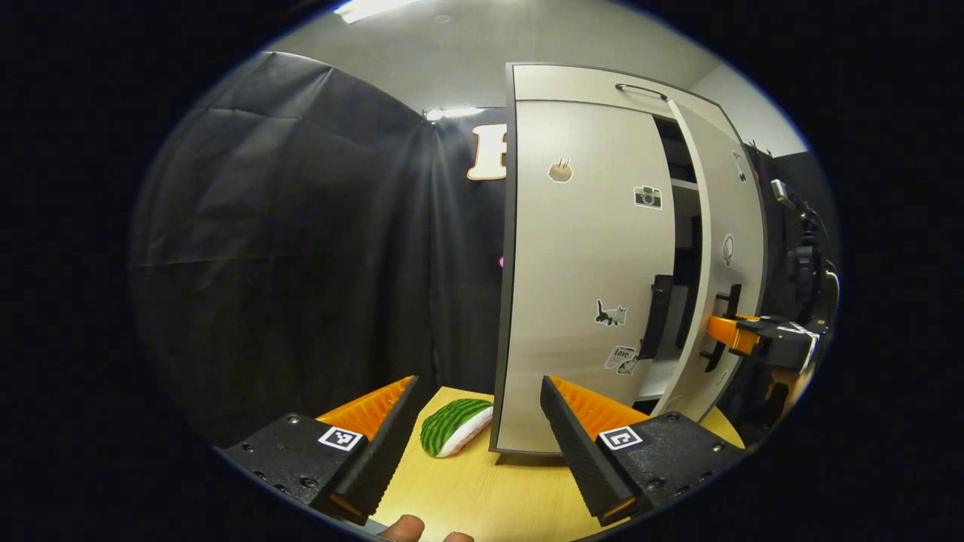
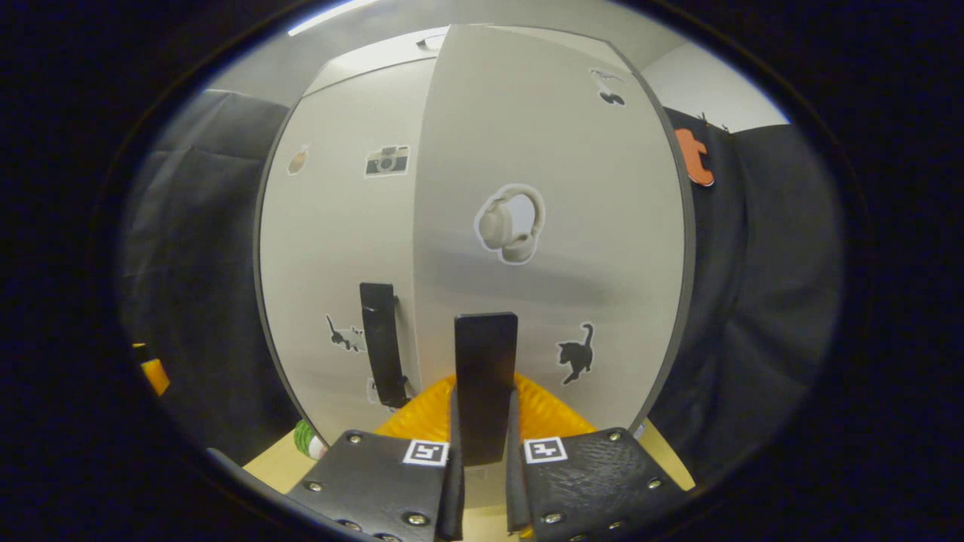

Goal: Open the right door of the double-door shoe cabinet with the right hand, and open the left door with the left hand.

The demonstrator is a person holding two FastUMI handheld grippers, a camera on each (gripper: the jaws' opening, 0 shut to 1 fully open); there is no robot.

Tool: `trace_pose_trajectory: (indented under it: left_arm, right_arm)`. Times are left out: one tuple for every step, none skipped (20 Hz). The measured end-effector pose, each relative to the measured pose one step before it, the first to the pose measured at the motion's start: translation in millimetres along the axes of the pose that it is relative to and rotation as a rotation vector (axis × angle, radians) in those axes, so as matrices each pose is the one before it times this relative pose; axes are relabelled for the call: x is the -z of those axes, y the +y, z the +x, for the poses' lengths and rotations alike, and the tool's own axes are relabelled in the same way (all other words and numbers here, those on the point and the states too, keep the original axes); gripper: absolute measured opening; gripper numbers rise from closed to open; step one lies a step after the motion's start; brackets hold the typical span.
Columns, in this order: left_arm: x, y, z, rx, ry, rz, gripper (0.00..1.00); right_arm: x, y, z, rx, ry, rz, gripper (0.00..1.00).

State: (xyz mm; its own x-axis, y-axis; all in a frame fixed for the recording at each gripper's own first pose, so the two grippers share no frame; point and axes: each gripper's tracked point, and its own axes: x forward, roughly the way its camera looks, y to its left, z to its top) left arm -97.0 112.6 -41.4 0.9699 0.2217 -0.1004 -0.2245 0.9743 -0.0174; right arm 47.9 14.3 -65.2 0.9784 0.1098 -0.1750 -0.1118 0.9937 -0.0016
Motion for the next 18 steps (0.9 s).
trace_pose_trajectory:
  left_arm:
    - [0.4,1.28,-0.2,-0.00088,0.00191,-0.00281,0.99]
    - [1.16,0.04,0.42,0.00133,0.00074,-0.00329,0.98]
    - [0.36,-0.29,0.34,0.0032,0.00227,-0.00334,0.98]
    - [1.07,-0.97,0.53,0.00533,0.00397,-0.00267,0.98]
    - [0.42,-2.24,1.14,0.00628,0.00191,-0.00211,0.98]
    - [0.26,-2.86,0.17,0.00886,0.00074,-0.0012,0.98]
    - [0.76,-3.67,1.58,0.0102,0.00162,0.00016,0.98]
    - [0.67,-5.07,0.77,0.01211,0.00005,0.00106,0.98]
    - [0.39,-4.46,1.24,0.01318,0.00134,0.00183,0.98]
    - [1.04,-5.23,1.46,0.01376,0.00213,0.00219,0.98]
    - [0.21,-5.72,0.93,0.01559,0.00294,0.00306,0.98]
    - [1.4,-6.03,1.68,0.01555,0.00266,0.00239,0.98]
    - [0.75,-5.68,1.21,0.01622,0.00321,0.00282,0.96]
    - [1.08,-5.58,0.89,0.01492,0.00189,0.00211,0.98]
    - [1.33,-5.54,1.06,0.01627,0.00324,0.00175,0.98]
    - [1.7,-4.74,1.22,0.01275,0.003,0.00092,0.98]
    - [1.3,-5.07,1.67,0.01556,0.00551,0.00112,0.98]
    - [2.39,-4.65,1.19,0.01257,0.00487,0.00092,0.98]
  right_arm:
    - [0.67,-3.51,-5.99,0.0074,-0.00274,0.00131,0.25]
    - [0.14,-3.16,-5.93,0.00554,-0.00157,0.00296,0.22]
    - [1.36,-3.85,-6.28,0.00529,-0.00169,0.00113,0.22]
    - [0.75,-4.2,-6.54,0.00473,-0.00102,-0.00254,0.22]
    - [0.24,-4.44,-5.98,0.00729,-0.00243,-0.00002,0.22]
    - [0.03,-3.7,-5.06,0.01001,-0.00215,0.00174,0.22]
    - [-0.92,-2.21,-3.88,0.01051,-0.00211,-0.00286,0.22]
    - [-0.08,-4.36,-5.48,0.01168,-0.00422,-0.00409,0.22]
    - [0.68,-3.92,-4.36,0.01241,-0.00287,-0.00437,0.22]
    - [-0.56,-5.05,-5.29,0.01177,-0.0017,-0.00045,0.22]
    - [0.47,-5.39,-5.06,0.01027,-0.00068,0.00045,0.22]
    - [-0.19,-5.19,-5.0,0.00957,-0.0001,0.00326,0.22]
    - [0.7,-6.34,-4.4,0.01079,0.00094,0.00294,0.22]
    - [-0.11,-6.38,-4.62,0.01376,-0.00112,0.00516,0.22]
    - [0.37,-5.76,-3.24,0.0129,-0.0011,0.00091,0.22]
    - [-1.98,-1.65,-3.35,-0.00911,-0.00486,0.00288,0.22]
    - [3.81,-6.26,8.7,-0.00262,0.01505,0.00165,0.22]
    - [-1.11,-2.54,-6.76,0.01427,-0.00464,0.01585,0.13]
